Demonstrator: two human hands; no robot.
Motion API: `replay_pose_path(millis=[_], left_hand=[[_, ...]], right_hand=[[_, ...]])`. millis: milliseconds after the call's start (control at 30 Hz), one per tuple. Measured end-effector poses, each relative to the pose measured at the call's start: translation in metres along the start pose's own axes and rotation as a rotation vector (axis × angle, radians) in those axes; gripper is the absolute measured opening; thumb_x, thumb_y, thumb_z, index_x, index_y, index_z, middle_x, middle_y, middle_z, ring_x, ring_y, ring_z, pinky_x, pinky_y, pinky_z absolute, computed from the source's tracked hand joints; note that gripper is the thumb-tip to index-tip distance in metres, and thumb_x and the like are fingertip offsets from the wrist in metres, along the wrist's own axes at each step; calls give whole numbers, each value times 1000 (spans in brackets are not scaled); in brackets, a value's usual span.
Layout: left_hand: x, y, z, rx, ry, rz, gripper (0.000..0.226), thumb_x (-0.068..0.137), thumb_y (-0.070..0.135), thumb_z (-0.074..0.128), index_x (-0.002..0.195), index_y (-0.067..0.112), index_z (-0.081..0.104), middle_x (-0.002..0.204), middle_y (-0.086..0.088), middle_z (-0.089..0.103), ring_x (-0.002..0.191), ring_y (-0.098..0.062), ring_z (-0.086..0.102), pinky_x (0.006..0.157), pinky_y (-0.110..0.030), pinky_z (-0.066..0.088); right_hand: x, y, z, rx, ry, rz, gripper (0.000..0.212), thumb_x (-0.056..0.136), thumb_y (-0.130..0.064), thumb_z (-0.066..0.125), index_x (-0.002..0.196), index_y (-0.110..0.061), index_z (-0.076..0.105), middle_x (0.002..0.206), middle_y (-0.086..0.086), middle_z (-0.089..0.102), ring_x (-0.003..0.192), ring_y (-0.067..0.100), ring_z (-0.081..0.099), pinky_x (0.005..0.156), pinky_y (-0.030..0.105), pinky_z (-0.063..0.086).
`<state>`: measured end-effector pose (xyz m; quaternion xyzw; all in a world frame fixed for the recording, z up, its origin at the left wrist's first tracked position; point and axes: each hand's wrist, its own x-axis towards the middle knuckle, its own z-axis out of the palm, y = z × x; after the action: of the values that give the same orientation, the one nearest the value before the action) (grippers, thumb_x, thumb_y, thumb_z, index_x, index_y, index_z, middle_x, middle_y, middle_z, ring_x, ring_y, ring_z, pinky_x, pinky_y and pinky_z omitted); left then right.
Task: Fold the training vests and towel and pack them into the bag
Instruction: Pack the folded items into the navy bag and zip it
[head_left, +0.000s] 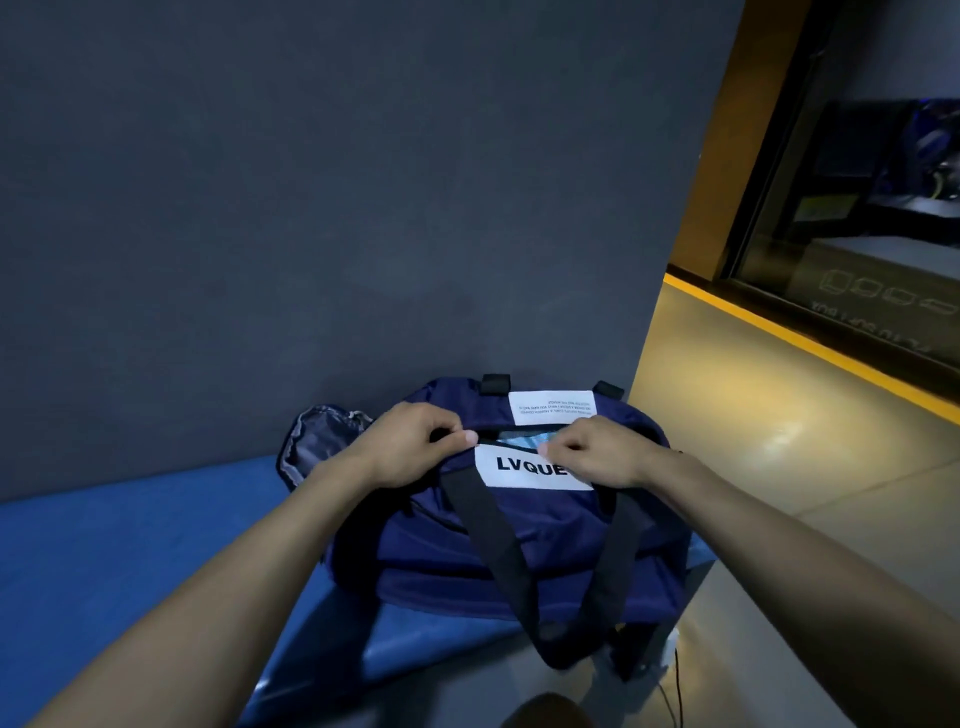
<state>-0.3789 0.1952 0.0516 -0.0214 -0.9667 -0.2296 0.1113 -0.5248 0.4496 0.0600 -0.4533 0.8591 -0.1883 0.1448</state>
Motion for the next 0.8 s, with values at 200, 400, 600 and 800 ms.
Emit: replay_pose_path(millis=[200, 400, 600, 800], left_hand=[[-8, -5, -5, 69, 40, -5, 38, 99, 55, 56, 69, 30, 55, 67, 15, 60, 73, -3, 53, 74, -29, 33], [-13, -7, -6, 196, 19, -44, 37, 98, 58, 54, 69, 36, 51, 75, 13, 60, 88, -13, 48, 89, -35, 32], [-16, -30, -18, -13, 116, -41, 21, 97, 16, 63, 116, 24, 68, 107, 9, 61, 102, -15, 54, 93, -30, 40], [-18, -47, -28, 254, -149, -236, 34, 92, 15, 55, 119, 31, 67, 111, 10, 73, 108, -19, 65, 94, -39, 52]], right_hand=[[-7, 3, -5, 26, 58, -97, 19, 97, -36, 67, 85, -24, 76, 79, -8, 71, 76, 3, 64, 69, 17, 45], [1, -5, -5, 4, -68, -14, 27, 95, -44, 69, 83, -20, 76, 81, -7, 74, 73, 3, 62, 72, 23, 48], [26, -47, -9, 108, -94, 10, 30, 95, -47, 65, 78, -23, 68, 69, -16, 59, 65, 3, 52, 69, 25, 44], [51, -81, 22, 197, -91, -96, 10, 96, -30, 70, 94, -20, 73, 69, -15, 63, 60, -2, 54, 62, 17, 42]])
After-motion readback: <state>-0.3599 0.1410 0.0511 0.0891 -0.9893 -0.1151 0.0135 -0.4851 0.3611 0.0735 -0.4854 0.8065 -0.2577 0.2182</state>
